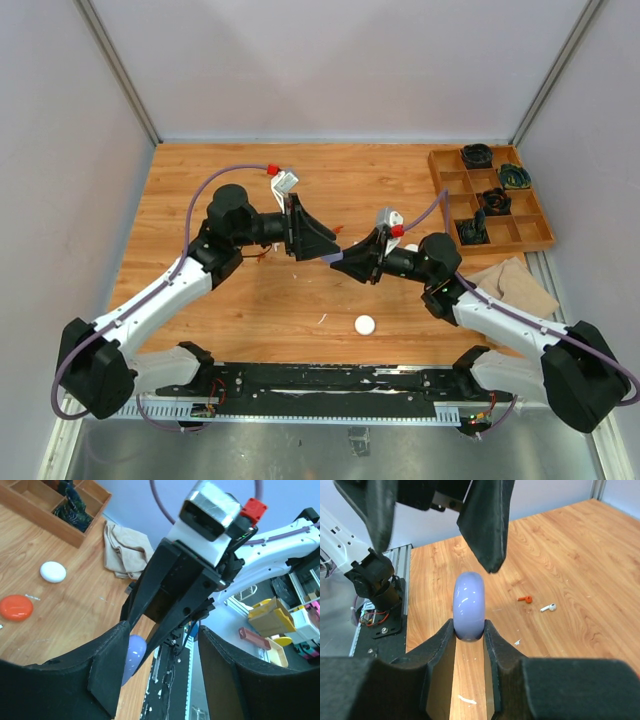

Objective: Insert the wireless bluetooth earbuds into the charging case
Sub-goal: Close the charging case, then place the charging case at the center of the board.

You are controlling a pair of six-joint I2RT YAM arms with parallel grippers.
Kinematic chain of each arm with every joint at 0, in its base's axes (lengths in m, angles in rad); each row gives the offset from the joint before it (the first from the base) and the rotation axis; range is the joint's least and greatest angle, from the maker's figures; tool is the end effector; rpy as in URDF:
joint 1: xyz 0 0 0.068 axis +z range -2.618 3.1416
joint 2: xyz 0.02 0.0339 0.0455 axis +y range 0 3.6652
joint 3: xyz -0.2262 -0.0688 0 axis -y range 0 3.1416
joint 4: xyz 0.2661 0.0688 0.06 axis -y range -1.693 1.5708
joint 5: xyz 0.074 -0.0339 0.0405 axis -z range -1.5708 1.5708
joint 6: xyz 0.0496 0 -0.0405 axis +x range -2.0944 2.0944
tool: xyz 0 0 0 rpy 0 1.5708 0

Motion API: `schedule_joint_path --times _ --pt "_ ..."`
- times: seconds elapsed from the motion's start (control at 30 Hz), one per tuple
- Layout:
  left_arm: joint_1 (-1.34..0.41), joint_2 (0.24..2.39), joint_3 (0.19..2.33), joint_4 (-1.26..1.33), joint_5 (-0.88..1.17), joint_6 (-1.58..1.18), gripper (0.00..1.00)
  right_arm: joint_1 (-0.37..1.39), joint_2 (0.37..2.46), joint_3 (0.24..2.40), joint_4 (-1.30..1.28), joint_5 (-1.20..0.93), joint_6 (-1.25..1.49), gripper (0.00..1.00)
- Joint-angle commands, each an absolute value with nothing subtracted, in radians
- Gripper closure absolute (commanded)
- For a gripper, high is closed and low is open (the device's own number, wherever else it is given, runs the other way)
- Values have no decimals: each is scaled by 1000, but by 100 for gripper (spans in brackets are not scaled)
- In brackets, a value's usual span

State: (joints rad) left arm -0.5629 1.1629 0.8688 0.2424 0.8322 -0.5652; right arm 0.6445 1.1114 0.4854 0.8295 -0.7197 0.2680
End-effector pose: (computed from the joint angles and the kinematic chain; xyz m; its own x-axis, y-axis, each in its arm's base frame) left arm 0.2423 -0.1962 0.2959 -0.5638 -0.0706 -0.8229 0.8074 0.1628 -0.5671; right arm 0.2038 0.1941 0.2315 -0.1005 0.1736 -0.9797 -0.9761 0.1735 0.1309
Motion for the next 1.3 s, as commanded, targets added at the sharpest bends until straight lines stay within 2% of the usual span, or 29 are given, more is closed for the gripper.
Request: schedule_joint_path --times 0.0,0.1,0.3,0.43,0.67,0.8,1.07,1.17,1.27 --pt "-551 1129 854 286 858 -565 39 618 1114 544 787 -748 292 92" --pt "-542 1097 880 155 728 -505 35 618 1117 564 701 -723 294 92" --pt "-542 994 920 -110 81 -379 25 628 1148 629 396 -688 354 93" --pt "-541 973 952 -220 -138 -284 21 668 1145 620 237 -589 372 93" --pt "-541 935 941 -289 -257 -268 14 706 1221 593 70 -505 468 91" --pt "-541 926 910 -330 -315 -321 11 733 1312 587 74 -500 498 88" --pt "-541 910 806 -317 -281 -468 4 765 1480 620 45 -476 496 82" --pt "-542 914 776 -318 -261 -477 3 775 1491 627 22 -471 490 77" --pt "-542 920 748 -325 -263 -481 3 780 1462 625 -17 -405 469 66"
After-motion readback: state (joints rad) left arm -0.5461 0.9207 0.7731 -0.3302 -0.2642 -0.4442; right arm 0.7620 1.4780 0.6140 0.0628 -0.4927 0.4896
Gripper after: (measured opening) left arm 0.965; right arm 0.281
